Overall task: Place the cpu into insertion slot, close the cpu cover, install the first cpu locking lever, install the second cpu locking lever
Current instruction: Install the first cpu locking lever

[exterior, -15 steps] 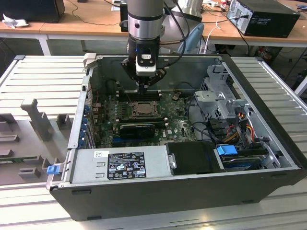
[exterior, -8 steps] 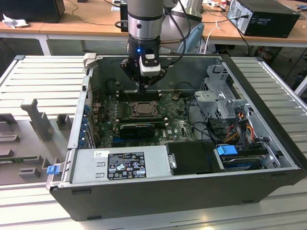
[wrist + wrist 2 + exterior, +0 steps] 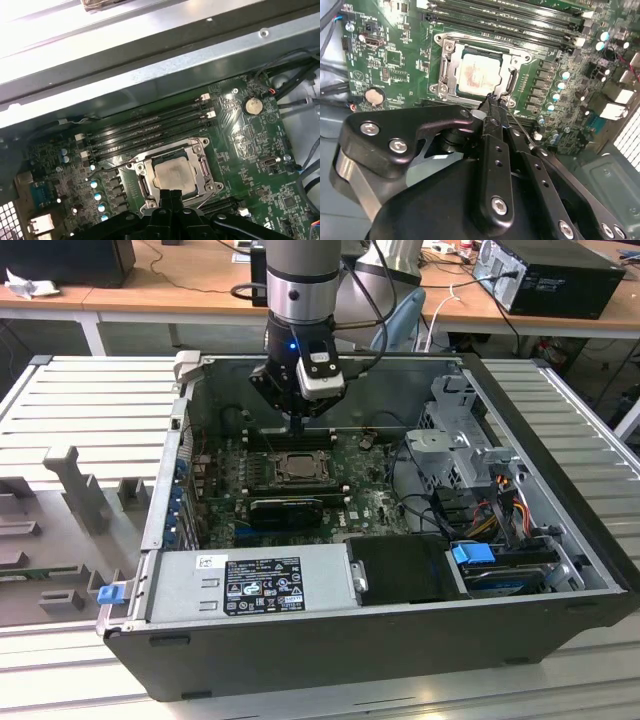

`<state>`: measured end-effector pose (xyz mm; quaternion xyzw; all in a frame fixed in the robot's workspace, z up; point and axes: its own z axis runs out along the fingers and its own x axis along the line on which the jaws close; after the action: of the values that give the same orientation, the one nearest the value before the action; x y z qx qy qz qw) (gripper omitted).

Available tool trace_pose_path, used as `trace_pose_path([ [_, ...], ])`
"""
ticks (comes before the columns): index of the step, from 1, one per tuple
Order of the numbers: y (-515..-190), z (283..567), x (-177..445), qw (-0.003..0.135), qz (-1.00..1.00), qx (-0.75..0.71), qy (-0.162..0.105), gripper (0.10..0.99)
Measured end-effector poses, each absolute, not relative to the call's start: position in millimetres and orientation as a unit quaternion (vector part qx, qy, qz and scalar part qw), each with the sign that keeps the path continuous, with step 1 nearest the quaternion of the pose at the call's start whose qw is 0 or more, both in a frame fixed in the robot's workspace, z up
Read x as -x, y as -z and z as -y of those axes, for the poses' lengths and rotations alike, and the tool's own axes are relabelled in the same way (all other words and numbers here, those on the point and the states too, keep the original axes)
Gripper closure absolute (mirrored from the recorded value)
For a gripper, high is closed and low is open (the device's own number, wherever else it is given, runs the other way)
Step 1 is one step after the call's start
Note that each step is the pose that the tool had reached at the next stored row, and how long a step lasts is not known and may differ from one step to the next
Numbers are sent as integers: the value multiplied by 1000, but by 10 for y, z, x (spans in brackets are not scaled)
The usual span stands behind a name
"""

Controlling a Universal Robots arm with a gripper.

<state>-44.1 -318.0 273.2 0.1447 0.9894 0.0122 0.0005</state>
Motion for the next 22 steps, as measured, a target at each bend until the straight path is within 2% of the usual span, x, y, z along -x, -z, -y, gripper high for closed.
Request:
trace_pose_path([
  [16, -2728, 3180, 440, 4, -999, 41, -13, 980],
  [22, -2726, 3180, 503, 3, -998, 65, -14, 980],
])
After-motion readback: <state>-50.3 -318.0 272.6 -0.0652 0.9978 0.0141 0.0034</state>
